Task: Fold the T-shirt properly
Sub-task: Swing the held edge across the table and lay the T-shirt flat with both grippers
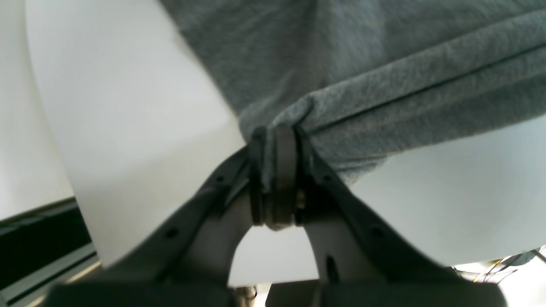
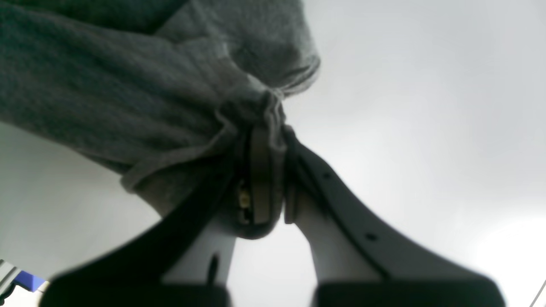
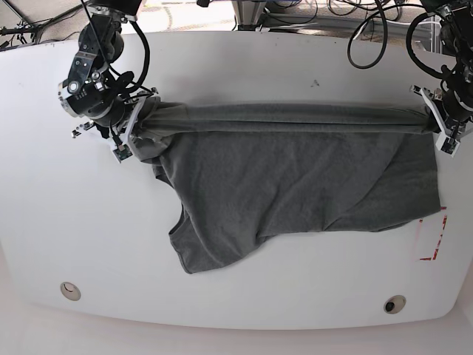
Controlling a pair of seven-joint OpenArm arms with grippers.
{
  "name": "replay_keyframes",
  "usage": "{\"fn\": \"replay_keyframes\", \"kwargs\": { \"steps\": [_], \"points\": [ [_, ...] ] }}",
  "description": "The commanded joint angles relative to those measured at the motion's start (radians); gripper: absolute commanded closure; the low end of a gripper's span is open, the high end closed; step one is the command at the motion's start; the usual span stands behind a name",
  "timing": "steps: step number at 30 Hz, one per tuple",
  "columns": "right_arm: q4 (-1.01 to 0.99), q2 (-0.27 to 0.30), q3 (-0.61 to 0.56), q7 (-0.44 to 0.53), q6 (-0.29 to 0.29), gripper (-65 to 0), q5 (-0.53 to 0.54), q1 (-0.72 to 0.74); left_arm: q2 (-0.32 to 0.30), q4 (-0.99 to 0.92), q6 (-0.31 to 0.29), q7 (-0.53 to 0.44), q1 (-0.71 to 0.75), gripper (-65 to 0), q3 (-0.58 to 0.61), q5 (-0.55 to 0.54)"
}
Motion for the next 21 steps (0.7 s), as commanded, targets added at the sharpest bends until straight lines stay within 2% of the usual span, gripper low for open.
{"fn": "replay_keyframes", "kwargs": {
  "steps": [1,8,16,21],
  "points": [
    [0.017,0.006,0.009,0.006,-0.008,-0.6,-0.04,-0.035,-0.031,0.012,0.014,0.006,0.012,0.0,-0.017,0.101],
    [0.016,-0.005,0.009,0.05,-0.008,-0.6,-0.04,-0.123,-0.034,0.011,0.014,-0.018,0.018,0.0,-0.015,0.218],
    [0.014,-0.024,0.009,0.059,-0.008,-0.6,-0.038,-0.199,-0.034,-0.046,0.014,-0.051,0.015,0.0,-0.015,0.363],
    [0.007,-0.025,0.009,0.059,-0.008,-0.8,-0.032,-0.219,-0.034,-0.075,0.014,-0.051,0.016,0.0,-0.015,0.397]
  ]
}}
